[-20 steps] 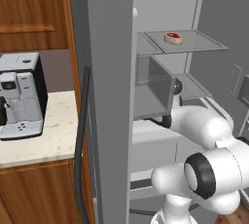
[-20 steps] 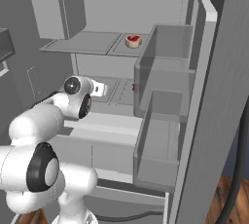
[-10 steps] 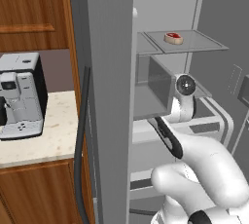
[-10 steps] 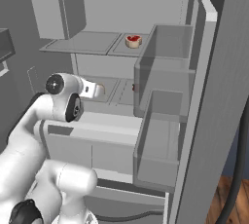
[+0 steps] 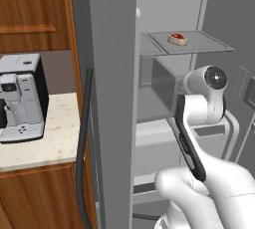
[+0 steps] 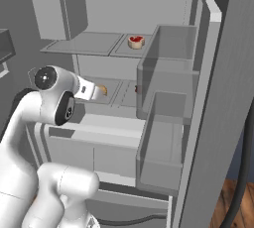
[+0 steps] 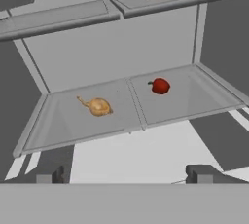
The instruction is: Transport the chicken drumstick and onion to the fridge. Place the chicken drumstick on the rack containing meat and place the onion on the rack containing the vegetable, ensuring meats and vegetables are on different racks.
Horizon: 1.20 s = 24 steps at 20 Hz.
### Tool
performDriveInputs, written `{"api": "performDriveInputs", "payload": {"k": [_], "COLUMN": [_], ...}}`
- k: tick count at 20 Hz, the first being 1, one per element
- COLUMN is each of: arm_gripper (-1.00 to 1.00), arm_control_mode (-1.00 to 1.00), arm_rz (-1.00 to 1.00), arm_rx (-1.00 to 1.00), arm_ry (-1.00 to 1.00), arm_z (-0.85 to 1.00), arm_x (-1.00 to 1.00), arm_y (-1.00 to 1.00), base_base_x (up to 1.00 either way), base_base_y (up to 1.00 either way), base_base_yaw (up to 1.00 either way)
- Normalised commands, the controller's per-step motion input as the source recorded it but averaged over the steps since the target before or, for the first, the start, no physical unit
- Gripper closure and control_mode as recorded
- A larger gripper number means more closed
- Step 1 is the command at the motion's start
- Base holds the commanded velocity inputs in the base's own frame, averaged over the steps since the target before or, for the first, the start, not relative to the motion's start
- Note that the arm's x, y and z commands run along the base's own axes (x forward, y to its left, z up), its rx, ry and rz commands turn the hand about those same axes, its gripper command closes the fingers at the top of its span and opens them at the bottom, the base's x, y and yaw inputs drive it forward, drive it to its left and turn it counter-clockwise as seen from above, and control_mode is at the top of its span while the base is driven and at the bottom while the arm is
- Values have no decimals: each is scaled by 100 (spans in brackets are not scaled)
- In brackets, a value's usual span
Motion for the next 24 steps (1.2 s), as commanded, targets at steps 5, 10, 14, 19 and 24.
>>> {"api": "performDriveInputs", "payload": {"k": [5, 10, 14, 19, 24], "arm_gripper": [-100, -100, -100, -100, -100], "arm_control_mode": [-100, -100, -100, -100, -100], "arm_rz": [0, 0, 0, 0, 0], "arm_rx": [0, 0, 0, -2, 0], "arm_ry": [12, 14, 11, -18, -7], "arm_z": [34, 38, 22, 0, 10], "arm_x": [-53, -46, -42, -40, -59], "arm_y": [0, 0, 0, 0, 0], "base_base_x": [0, 0, 0, 0, 0], "base_base_y": [0, 0, 0, 0, 0], "base_base_yaw": [0, 0, 0, 0, 0]}}
